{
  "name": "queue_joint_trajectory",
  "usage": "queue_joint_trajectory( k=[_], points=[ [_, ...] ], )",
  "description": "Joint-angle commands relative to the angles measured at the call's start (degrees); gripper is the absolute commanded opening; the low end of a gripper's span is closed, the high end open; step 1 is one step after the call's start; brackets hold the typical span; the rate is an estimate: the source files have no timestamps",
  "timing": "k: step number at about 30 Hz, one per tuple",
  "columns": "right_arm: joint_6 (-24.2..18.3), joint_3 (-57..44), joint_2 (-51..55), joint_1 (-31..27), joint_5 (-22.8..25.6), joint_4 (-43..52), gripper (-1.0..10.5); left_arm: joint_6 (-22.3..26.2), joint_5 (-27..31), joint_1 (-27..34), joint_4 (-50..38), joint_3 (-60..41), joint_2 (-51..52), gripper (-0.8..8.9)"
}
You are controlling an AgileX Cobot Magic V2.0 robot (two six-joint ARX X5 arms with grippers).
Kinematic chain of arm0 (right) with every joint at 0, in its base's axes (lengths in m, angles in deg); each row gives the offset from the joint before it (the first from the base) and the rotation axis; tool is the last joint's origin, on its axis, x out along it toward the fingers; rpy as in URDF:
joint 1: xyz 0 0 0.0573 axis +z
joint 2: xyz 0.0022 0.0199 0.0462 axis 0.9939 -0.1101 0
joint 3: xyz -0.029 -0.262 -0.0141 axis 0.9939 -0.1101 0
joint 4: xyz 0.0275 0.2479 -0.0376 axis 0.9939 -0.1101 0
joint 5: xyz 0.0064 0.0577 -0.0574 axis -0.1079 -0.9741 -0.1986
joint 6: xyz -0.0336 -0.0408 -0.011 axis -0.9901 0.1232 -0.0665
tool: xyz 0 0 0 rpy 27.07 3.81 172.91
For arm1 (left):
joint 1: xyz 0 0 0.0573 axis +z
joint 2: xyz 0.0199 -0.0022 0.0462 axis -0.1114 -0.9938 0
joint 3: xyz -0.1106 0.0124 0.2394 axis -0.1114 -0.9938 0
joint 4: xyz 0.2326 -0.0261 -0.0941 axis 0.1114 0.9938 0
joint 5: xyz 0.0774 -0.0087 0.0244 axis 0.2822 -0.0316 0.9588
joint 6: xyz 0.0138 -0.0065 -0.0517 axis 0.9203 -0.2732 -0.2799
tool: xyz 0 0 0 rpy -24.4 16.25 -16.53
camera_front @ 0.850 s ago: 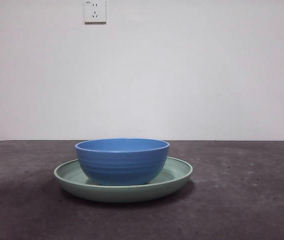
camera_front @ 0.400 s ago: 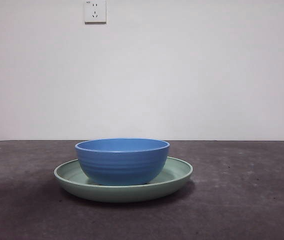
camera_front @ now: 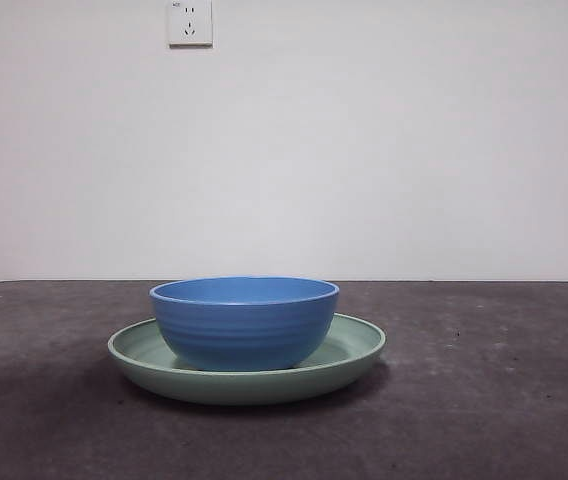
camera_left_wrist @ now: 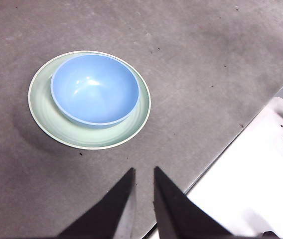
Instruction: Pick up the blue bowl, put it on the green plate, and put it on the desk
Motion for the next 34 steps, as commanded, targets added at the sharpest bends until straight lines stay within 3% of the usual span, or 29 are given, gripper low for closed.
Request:
queue_joint_trajectory(
  k=[1,9,15,17,25,31,34],
  points=[
    [0.6,0.3,-0.3,0.3,0.0,0.5,0.4,-0.3,0.2,0.3,-0.3,0.6,0.5,0.59],
    [0.6,0.3,-0.3,0.3,0.0,0.5,0.4,-0.3,0.2,8.6,-0.3,0.5,2.3,0.59],
    [0.6,0.3,-0.3,0.3,0.0,0.5,0.4,1.8,0.2,20.6,-1.7,-2.4,3.5,0.59],
    [0.6,0.3,-0.3,0.3,0.0,0.5,0.4,3.7,0.2,25.7,-6.0,-6.1,4.9,0.59],
    [0.6,0.3,-0.3,0.3,0.0,0.5,0.4,3.6,0.2,40.5,-30.3,-26.3,15.3,0.59],
    [0.6,0.3,-0.3,0.3,0.0,0.5,0.4,3.7,0.3,45.8,-43.7,-40.5,22.4,0.59],
    [0.6,0.3,-0.3,0.3,0.0,0.5,0.4,4.5,0.3,46.5,-45.7,-45.2,25.3,0.59]
  ],
)
